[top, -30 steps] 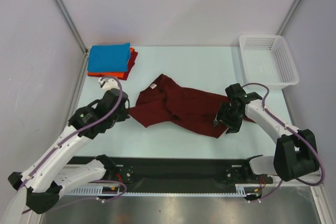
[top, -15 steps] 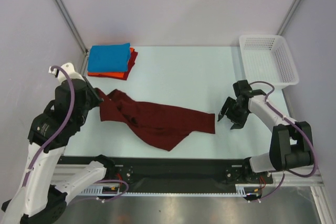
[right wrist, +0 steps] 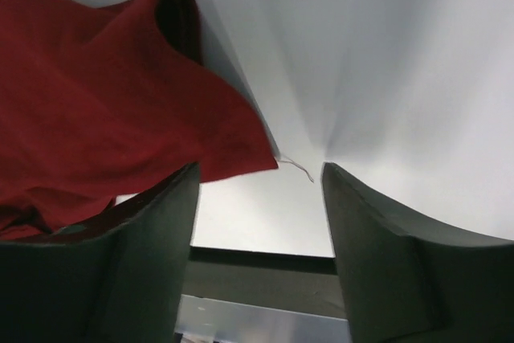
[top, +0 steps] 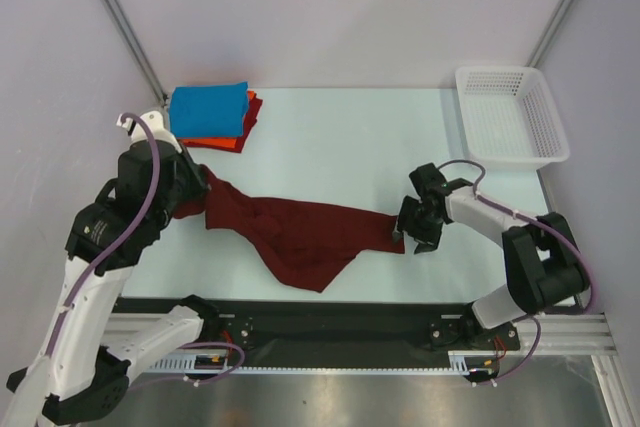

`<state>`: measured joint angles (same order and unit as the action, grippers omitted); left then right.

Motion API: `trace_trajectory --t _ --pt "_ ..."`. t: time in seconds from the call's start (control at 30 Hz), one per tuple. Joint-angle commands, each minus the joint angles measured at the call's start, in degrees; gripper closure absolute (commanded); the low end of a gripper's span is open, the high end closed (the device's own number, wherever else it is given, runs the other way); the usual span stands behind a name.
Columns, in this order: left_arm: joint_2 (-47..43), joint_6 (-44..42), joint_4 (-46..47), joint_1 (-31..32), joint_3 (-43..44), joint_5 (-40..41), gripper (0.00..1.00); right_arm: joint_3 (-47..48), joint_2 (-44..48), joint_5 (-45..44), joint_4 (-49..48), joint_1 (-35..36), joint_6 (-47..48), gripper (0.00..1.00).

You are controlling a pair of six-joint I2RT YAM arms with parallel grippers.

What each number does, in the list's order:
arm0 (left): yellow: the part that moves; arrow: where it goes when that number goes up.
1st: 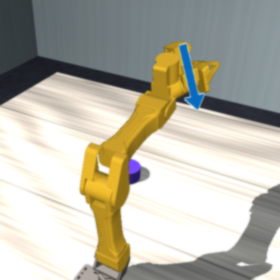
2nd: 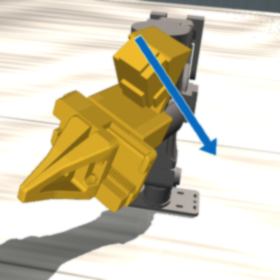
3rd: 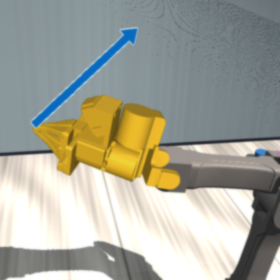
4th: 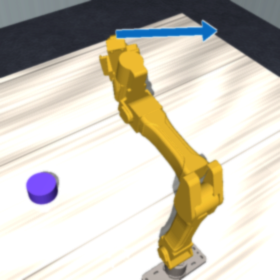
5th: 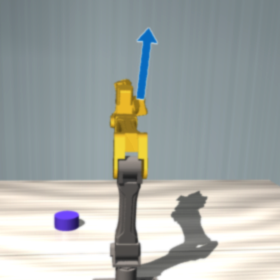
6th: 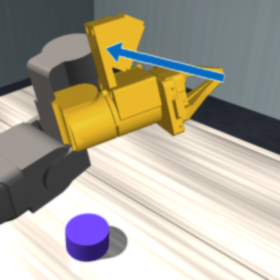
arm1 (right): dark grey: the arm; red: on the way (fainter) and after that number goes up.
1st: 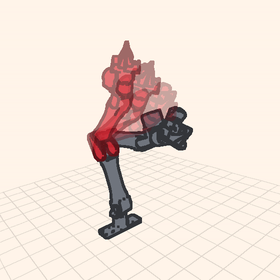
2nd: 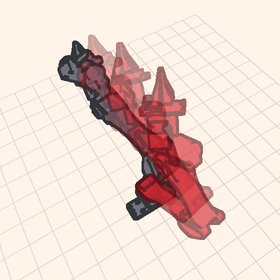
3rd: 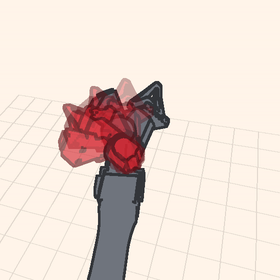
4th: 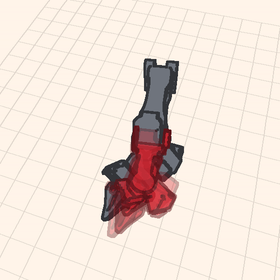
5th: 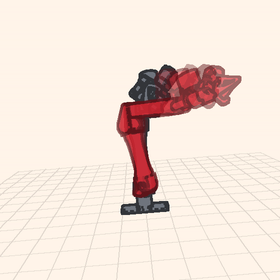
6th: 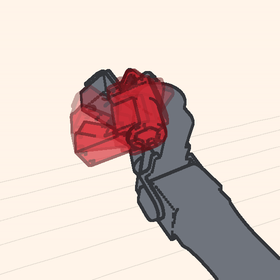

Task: Fold and stack the t-shirts
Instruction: Flatten the tshirt out

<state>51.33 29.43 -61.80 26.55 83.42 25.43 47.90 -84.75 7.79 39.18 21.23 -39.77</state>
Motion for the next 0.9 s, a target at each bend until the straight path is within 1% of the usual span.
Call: trace_trajectory --t 0.0,0.17,0.23,0.27,0.3,0.33,0.4,0.43,0.47,0.5,0.53,0.57,0.6,0.63,0.67,0.7,0.8,0.83,0.87 --pt "-0.3 -1.9 1.9 -0.4 3.2 -1.2 1.0 0.0 -2.6 -2.5 -3.9 4.0 -2.4 0.35" --pt "-0.7 -1.8 0.6 -0.4 4.9 -1.3 1.0 1.7 -5.4 -5.8 -4.8 5.5 -5.6 0.44" --pt "-1.1 -2.1 0.0 -0.4 5.6 -0.8 1.0 1.7 -5.9 -6.5 -5.9 5.6 -5.9 0.59" --pt "-1.2 -2.3 -0.2 -0.4 6.0 -0.6 1.0 1.9 -6.3 -6.3 -5.9 5.6 -5.8 0.7" --pt "-1.4 -2.5 -0.9 -0.4 6.3 -0.2 1.0 2.1 -6.2 -6.3 -5.7 5.7 -5.3 0.89" --pt "-1.6 -2.8 -1.1 -0.4 7.5 0.4 0.99 2.4 -6.0 -6.5 -5.3 5.6 -5.0 1.0" --pt "-1.9 -3.6 -1.6 -0.4 8.4 1.3 1.0 4.2 -3.8 -6.7 -4.2 5.6 -3.9 1.0" --pt "-2.1 -3.9 -1.7 -0.4 9.8 2.6 1.0 6.0 -2.4 -7.3 -0.8 5.6 -2.3 1.0" --pt "-2.0 -4.6 -2.0 -0.4 10.8 3.1 1.0 9.7 0.5 -7.7 1.6 5.6 -1.6 1.0" --pt "-1.9 -5.0 -2.2 -0.4 11.8 3.7 1.0 12.3 2.4 -9.7 4.1 5.6 -0.9 1.0" --pt "-1.7 -5.3 -2.3 -0.4 13.9 4.1 1.0 14.7 4.0 -10.5 9.5 5.6 0.4 1.0" --pt "-1.5 -5.9 -2.2 -0.4 14.9 4.8 1.0 17.2 5.5 -11.4 12.4 5.5 1.0 1.0" --pt "-1.4 -6.1 -1.9 -0.4 15.9 5.1 1.0 22.7 8.3 -13.1 15.2 5.6 1.4 1.0" --pt "-1.2 -6.2 -1.7 -0.4 17.8 5.2 1.0 25.3 9.6 -13.8 20.1 5.3 1.8 1.0" --pt "-1.1 -6.7 -1.0 -0.4 18.6 5.3 1.0 27.9 10.9 -14.2 22.3 5.1 1.9 1.0" --pt "-0.9 -6.8 -0.1 -0.4 19.9 5.2 0.99 32.4 12.7 -15.2 26.3 4.9 1.9 1.0" --pt "0.1 -7.5 0.7 -0.4 21.3 5.6 1.0 39.0 14.4 -16.1 29.9 3.6 1.6 1.0" --pt "0.3 -7.5 0.5 -0.4 21.9 5.9 1.0 43.5 14.8 -16.2 30.7 3.1 1.6 1.0" --pt "0.4 -7.5 0.5 -0.4 21.8 6.1 1.0 45.6 14.7 -16.8 30.7 2.4 1.9 1.0"
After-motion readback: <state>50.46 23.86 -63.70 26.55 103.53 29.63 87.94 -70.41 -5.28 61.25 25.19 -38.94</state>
